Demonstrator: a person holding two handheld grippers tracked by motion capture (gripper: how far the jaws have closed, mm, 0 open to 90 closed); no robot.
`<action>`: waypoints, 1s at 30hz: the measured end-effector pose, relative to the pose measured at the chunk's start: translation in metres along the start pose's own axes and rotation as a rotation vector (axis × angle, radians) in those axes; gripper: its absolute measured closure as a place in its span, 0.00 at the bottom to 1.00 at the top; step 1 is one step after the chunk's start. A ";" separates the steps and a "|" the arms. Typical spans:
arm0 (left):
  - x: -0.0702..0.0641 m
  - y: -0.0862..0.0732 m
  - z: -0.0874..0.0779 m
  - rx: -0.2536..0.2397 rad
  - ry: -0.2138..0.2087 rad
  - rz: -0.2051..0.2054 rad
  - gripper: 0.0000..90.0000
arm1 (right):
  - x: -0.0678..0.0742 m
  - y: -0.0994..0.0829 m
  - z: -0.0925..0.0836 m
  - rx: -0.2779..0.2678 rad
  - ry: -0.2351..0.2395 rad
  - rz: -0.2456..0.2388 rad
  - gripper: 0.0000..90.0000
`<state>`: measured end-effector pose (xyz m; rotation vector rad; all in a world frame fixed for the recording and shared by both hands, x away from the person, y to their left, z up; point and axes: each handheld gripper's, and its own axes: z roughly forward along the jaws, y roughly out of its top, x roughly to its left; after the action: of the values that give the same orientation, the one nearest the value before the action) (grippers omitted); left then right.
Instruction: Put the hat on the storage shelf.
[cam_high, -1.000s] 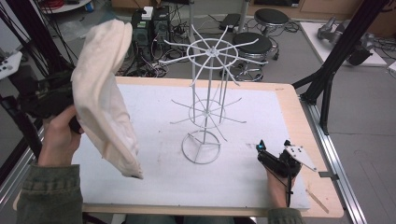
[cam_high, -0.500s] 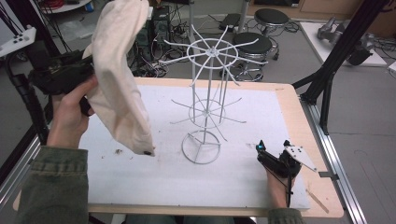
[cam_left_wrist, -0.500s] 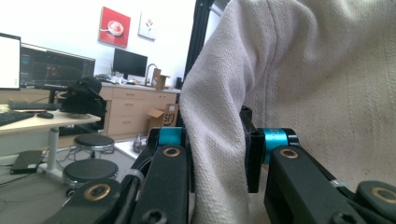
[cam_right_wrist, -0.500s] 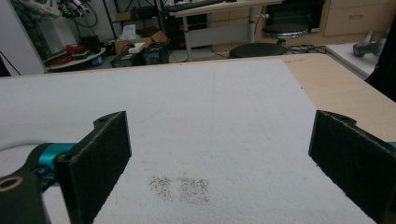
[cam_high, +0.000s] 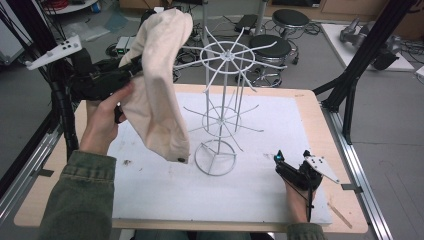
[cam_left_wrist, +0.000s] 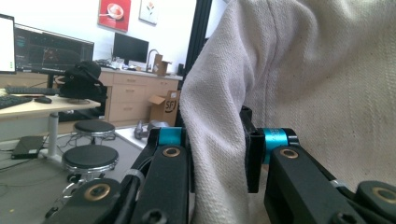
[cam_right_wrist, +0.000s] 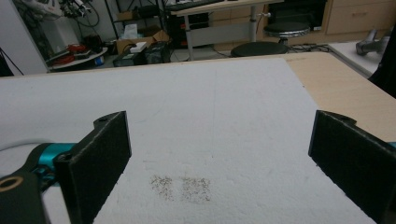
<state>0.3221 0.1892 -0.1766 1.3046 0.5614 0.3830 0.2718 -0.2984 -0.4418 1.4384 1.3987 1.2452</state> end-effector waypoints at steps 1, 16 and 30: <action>0.000 -0.001 0.001 0.003 0.001 0.009 0.87 | 0.000 0.000 0.000 0.001 0.000 0.000 0.05; 0.005 -0.024 0.008 0.032 0.022 0.028 0.86 | -0.001 0.000 0.000 -0.001 0.003 0.006 0.05; 0.010 -0.043 0.000 0.024 0.032 0.038 0.86 | -0.001 0.000 0.000 -0.002 0.002 0.000 0.05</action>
<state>0.3283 0.1844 -0.2205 1.3353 0.5702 0.4301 0.2719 -0.2993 -0.4420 1.4362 1.3988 1.2474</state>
